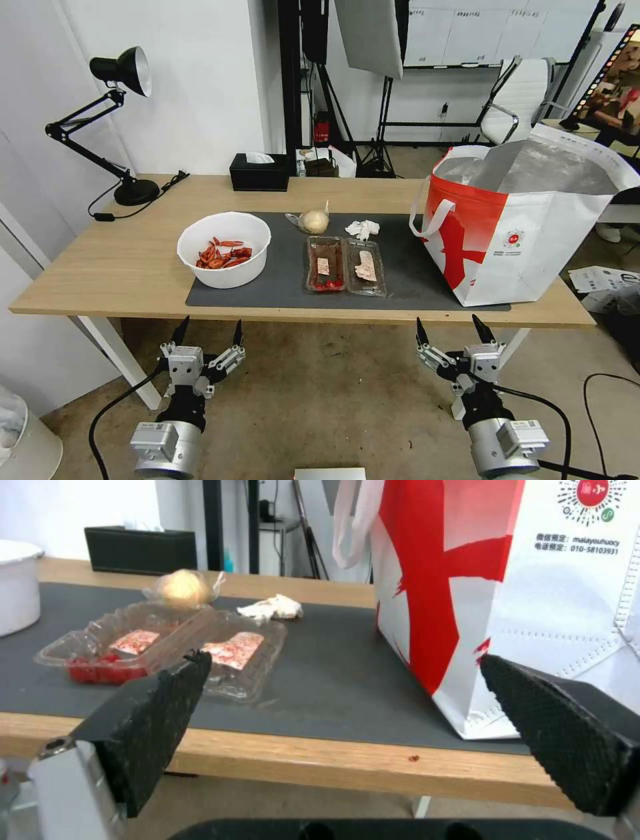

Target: Pick up the trash from the table and place it into the takeout bag.

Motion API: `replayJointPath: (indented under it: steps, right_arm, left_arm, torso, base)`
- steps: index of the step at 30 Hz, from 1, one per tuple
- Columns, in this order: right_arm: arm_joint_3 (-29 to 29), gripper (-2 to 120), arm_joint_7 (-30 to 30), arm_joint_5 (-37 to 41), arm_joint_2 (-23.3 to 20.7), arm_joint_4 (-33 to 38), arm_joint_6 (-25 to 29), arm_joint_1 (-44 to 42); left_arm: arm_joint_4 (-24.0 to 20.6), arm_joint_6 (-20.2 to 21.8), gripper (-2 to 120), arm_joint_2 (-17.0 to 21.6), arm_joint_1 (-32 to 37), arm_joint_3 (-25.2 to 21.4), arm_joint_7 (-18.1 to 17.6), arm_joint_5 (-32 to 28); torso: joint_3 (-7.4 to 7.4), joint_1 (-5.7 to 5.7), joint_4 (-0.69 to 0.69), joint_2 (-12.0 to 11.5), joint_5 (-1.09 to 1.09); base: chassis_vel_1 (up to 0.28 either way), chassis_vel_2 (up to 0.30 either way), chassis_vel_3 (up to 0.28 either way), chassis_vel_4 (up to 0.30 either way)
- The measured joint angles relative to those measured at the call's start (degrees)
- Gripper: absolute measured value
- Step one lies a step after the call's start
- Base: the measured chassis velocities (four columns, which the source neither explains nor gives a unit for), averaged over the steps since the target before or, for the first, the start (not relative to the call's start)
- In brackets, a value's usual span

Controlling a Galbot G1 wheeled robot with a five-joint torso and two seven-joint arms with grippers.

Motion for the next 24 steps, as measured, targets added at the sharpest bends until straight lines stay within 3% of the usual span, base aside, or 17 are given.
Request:
replayJointPath:
  steps: [24]
  right_arm:
    - [0.0, 100, 0.0, 0.0, 0.0, 0.0, 0.0, 0.0]
  left_arm:
    - [0.0, 0.0, 100, 0.0, 0.0, 0.0, 0.0, 0.0]
  torso:
    - [0.0, 0.0, 0.0, 0.0, 0.0]
  base:
    - [0.0, 0.0, 0.0, 0.0]
